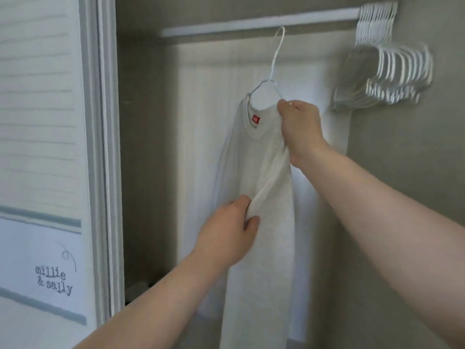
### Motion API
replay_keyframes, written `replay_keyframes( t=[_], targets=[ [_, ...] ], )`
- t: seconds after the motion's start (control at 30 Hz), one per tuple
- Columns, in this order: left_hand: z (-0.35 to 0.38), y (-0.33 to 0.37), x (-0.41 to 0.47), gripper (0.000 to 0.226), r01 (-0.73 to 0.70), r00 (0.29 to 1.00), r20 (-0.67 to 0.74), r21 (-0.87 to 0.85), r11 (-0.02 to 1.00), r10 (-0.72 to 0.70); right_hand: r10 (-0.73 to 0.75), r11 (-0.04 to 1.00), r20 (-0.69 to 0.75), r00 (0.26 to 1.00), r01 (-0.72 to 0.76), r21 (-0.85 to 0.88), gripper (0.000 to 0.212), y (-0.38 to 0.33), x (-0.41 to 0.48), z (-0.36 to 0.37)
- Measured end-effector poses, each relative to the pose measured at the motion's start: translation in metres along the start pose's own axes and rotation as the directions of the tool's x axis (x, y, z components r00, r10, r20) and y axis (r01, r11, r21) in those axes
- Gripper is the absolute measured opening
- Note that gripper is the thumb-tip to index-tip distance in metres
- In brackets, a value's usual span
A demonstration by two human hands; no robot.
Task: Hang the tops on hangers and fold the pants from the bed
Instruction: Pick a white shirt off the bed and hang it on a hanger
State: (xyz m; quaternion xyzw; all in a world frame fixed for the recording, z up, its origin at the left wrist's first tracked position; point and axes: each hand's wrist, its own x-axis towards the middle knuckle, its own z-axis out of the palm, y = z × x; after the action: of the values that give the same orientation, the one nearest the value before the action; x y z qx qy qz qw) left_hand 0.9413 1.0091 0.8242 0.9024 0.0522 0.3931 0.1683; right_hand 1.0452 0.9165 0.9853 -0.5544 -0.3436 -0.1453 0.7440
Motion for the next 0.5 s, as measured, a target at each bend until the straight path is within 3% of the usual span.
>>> replay_keyframes(
  t=[0.17, 0.4, 0.5],
  targets=[
    [-0.032, -0.003, 0.087, 0.027, -0.006, 0.999, -0.039, 0.143, 0.99, 0.011, -0.063, 0.998, 0.004, 0.998, 0.063, 0.01, 0.046, -0.019, 0.08, 0.023],
    [-0.062, -0.002, 0.17, 0.036, -0.026, 0.997, -0.061, 0.411, 0.911, 0.056, -0.028, 1.0, 0.01, 1.0, 0.028, -0.009, 0.036, -0.028, 0.179, 0.049],
    [-0.067, -0.001, 0.185, 0.034, -0.041, 0.996, -0.044, 0.512, 0.858, 0.074, 0.008, 0.999, 0.022, 1.0, -0.007, -0.05, 0.017, -0.021, 0.204, 0.057]
  ],
)
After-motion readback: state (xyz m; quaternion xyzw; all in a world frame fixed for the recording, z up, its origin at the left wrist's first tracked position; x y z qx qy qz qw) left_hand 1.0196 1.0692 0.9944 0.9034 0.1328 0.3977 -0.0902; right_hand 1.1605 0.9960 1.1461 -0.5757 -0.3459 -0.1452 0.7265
